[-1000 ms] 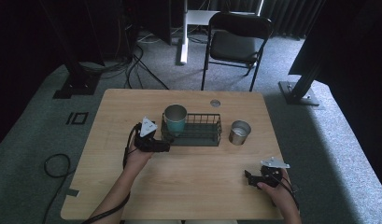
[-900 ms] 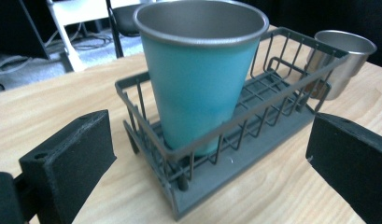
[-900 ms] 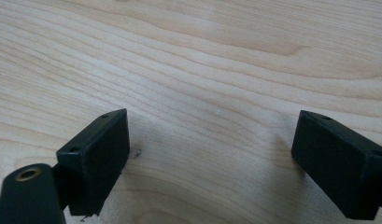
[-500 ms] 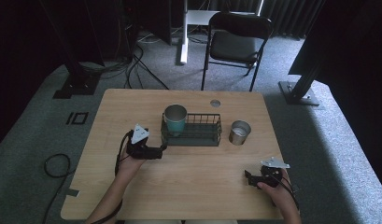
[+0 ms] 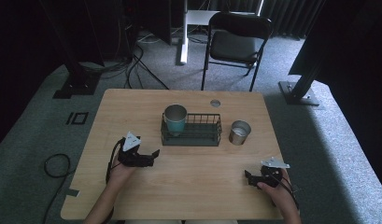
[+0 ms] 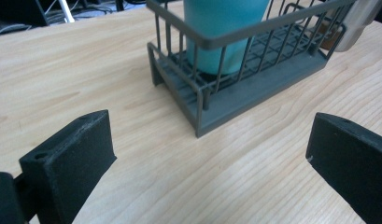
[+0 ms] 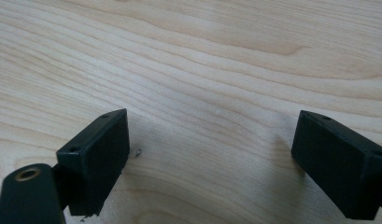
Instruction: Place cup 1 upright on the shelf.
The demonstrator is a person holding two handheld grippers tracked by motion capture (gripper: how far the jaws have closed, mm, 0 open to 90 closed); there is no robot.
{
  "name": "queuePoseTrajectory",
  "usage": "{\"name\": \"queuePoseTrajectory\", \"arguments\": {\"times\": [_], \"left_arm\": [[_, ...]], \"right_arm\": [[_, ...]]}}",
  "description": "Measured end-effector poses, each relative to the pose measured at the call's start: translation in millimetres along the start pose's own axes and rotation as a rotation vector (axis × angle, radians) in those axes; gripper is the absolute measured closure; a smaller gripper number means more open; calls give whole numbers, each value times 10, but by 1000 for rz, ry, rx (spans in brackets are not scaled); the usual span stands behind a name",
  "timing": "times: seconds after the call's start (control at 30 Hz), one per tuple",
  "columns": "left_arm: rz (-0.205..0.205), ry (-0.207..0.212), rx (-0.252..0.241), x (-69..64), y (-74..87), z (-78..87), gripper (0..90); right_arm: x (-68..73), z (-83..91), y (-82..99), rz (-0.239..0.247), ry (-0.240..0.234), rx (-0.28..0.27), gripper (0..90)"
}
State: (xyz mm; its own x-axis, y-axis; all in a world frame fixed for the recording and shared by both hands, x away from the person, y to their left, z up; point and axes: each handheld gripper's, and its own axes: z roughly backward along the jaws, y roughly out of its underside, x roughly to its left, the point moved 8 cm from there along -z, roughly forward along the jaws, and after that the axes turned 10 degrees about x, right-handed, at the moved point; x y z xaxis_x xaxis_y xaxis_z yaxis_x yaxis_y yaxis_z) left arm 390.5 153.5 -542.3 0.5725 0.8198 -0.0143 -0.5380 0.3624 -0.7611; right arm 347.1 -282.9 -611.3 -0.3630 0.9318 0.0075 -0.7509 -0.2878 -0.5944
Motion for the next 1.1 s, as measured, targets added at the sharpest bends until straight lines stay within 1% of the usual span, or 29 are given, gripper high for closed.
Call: {"name": "queuePoseTrajectory", "arguments": {"times": [0.13,0.17,0.2,0.23,0.27,0.37,0.47,0.5,0.53,0.57,0.6,0.67,0.8,0.83,0.9,0.93,0.97,1.03,1.1], "left_arm": [[0,-4,16,21,92,4,16],[0,-4,16,21,92,4,16],[6,-1,19,29,130,13,16],[6,-1,19,29,130,13,16],[12,-4,25,50,181,28,16],[18,-5,29,65,221,40,16],[27,-14,45,109,333,69,16],[27,-14,45,109,333,69,16],[30,-22,55,132,391,79,16],[30,-22,55,132,391,79,16],[37,-29,63,165,452,99,16],[54,-35,63,209,507,134,16],[74,-45,72,281,611,191,16],[74,-45,72,281,611,191,16],[74,-64,81,315,669,212,16],[88,-62,87,342,724,233,16],[88,-62,87,342,724,233,16],[106,-65,92,376,796,263,16],[117,-66,97,396,840,282,16]], "right_arm": [[0,0,0,0,0,0,111],[0,0,0,0,0,0,111],[0,0,0,1,0,1,111],[0,0,0,1,0,1,111],[2,0,1,1,-1,1,111],[5,0,1,3,-2,1,111],[4,0,1,3,-2,1,111],[5,0,1,3,-2,1,111],[4,0,1,3,-2,1,111],[4,0,1,3,-3,1,111],[5,0,1,3,-3,2,111],[5,0,1,3,-3,1,111],[5,0,1,3,-3,1,111],[5,0,1,3,-3,1,111],[4,0,1,4,-2,2,111],[3,0,1,5,-2,2,111],[3,0,1,5,-2,2,111],[2,0,1,6,-2,1,111],[2,0,1,6,-2,1,111]]}}
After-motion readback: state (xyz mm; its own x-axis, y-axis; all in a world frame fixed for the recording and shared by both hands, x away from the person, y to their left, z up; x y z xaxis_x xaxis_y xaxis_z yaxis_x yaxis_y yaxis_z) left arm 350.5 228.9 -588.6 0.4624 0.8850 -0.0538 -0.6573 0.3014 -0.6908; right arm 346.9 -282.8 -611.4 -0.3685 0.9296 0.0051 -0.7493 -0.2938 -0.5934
